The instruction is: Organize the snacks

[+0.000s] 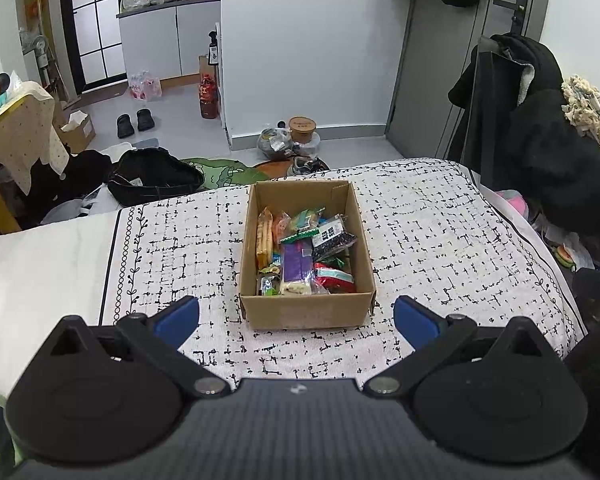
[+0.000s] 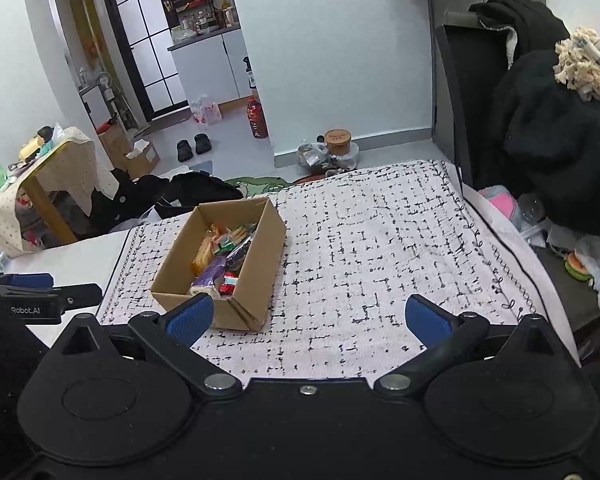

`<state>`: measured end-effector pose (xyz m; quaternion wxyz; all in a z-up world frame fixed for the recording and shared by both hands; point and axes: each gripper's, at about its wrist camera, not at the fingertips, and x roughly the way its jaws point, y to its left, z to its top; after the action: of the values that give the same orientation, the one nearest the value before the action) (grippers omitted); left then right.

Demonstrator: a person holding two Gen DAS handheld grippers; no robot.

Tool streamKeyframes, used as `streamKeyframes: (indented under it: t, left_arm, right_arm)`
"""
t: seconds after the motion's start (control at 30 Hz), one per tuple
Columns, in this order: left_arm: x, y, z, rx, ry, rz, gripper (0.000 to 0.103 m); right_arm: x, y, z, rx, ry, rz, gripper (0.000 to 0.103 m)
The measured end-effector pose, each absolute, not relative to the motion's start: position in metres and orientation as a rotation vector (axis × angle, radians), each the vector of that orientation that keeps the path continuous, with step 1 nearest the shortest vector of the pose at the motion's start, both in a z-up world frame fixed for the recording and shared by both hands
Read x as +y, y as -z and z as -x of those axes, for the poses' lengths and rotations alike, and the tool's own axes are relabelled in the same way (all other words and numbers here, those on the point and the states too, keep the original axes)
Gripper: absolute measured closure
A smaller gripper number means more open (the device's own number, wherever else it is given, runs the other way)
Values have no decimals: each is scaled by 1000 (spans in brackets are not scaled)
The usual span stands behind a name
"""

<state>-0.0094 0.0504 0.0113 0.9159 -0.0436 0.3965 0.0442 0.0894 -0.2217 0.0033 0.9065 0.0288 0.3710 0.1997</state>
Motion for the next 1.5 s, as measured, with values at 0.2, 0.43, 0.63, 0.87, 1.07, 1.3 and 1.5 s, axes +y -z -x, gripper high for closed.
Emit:
streamKeyframes:
  t: [0.2,0.43,0.63,0.87,1.07,1.3,1.5]
  left_arm:
    - [52,-11,10,817,-92,89,0]
    - [53,-11,11,816,-94,89,0]
    - [53,-11,11,816,-95,88,0]
    - [52,-11,11,815,-96,87,0]
    - [52,-11,11,815,-96,85,0]
    - [52,-10,12,815,-95,82,0]
    - [52,-10,12,816,-95,82,0]
  right_arm:
    - [-223,-5,-90,754,-390,-36,0]
    - [-225,-5,-91,758,-385,-46,0]
    - [-227,-3,-92,773,-383,-57,0]
    - [-228,-4,-92,770,-379,-59,0]
    - [-229,-4,-92,771,-379,-67,0]
    - [-230,-4,-92,768,-381,-66,0]
    - [-230,-4,-92,766,-381,-65,0]
